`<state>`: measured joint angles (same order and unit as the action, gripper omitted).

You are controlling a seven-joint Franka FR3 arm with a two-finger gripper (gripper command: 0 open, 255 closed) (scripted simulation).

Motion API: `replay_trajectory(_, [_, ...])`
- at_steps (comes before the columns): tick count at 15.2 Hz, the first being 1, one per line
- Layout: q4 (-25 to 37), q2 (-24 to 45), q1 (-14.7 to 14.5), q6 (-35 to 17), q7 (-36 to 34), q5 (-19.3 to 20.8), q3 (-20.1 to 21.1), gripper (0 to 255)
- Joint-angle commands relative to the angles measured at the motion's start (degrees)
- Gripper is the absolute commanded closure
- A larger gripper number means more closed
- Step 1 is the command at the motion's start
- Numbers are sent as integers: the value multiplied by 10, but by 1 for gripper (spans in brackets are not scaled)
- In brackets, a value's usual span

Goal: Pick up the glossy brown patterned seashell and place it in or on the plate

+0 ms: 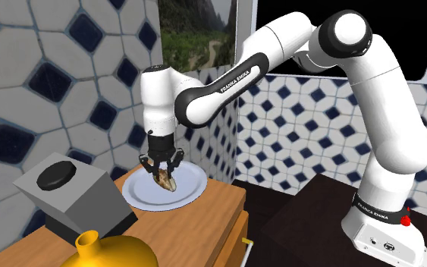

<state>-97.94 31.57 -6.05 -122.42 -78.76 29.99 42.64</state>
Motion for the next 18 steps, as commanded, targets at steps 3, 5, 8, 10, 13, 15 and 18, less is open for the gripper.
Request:
replay_trajectory(3, [-7,9,7,6,6,-6,-4,0])
replay_trajectory(5, [-9,9,7,5,5,-5,-4,0])
replay_trajectory(8, [1,8,5,15,8,-8,-2,0])
replay_trajectory(10, [13,-11,11,41,17,-25,10,0])
replay_trajectory(13, [18,-18,13,52,21,-31,14,0])
replay_trajectory(15, [18,-18,13,52,21,-31,14,0])
replay_trajectory(18, [18,-18,13,52,21,-31,14,0])
